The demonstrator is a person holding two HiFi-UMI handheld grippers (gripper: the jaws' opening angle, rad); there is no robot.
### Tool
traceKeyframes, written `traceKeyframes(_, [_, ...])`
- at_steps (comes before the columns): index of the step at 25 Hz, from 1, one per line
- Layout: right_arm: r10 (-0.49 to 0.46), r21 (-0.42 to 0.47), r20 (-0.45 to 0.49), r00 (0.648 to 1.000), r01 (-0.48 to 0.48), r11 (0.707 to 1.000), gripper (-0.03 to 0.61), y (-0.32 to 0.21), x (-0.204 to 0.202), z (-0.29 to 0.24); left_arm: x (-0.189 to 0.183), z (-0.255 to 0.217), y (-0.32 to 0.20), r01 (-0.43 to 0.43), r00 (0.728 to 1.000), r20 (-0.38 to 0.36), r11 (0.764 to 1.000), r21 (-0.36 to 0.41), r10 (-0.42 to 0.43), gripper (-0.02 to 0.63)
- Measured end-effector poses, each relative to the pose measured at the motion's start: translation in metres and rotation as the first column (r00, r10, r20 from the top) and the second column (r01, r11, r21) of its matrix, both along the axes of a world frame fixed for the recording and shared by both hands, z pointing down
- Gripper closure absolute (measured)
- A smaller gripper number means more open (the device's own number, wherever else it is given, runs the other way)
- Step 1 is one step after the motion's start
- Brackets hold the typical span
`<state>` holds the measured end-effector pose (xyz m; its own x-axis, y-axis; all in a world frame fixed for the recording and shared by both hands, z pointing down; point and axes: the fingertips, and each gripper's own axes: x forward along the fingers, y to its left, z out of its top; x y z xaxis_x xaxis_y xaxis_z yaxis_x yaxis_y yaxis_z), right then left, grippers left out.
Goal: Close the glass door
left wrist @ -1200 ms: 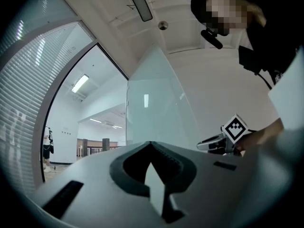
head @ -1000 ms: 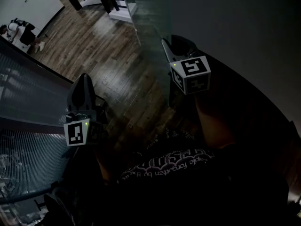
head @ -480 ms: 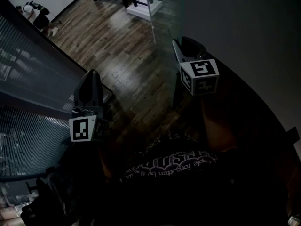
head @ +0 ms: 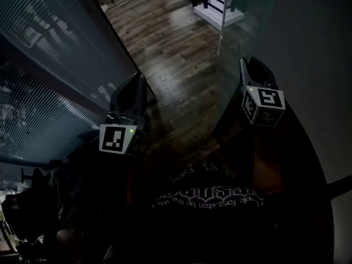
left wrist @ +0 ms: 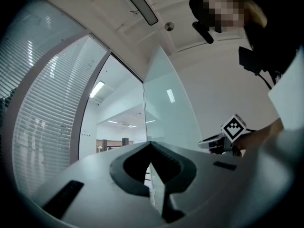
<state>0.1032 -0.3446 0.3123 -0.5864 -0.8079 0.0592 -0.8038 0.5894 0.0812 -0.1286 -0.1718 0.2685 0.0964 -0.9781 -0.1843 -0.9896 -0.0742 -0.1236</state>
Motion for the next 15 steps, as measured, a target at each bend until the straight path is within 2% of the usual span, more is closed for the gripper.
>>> traceKeyframes(15, [-0.057, -0.003, -0.015, 0.998, 0.057, 0.998, 0.506, 0.004, -0.084, -0.001, -0.073, 0.001, 0.035, 0.096, 0.995, -0.012, 0.995, 0.009, -0.096, 0.612])
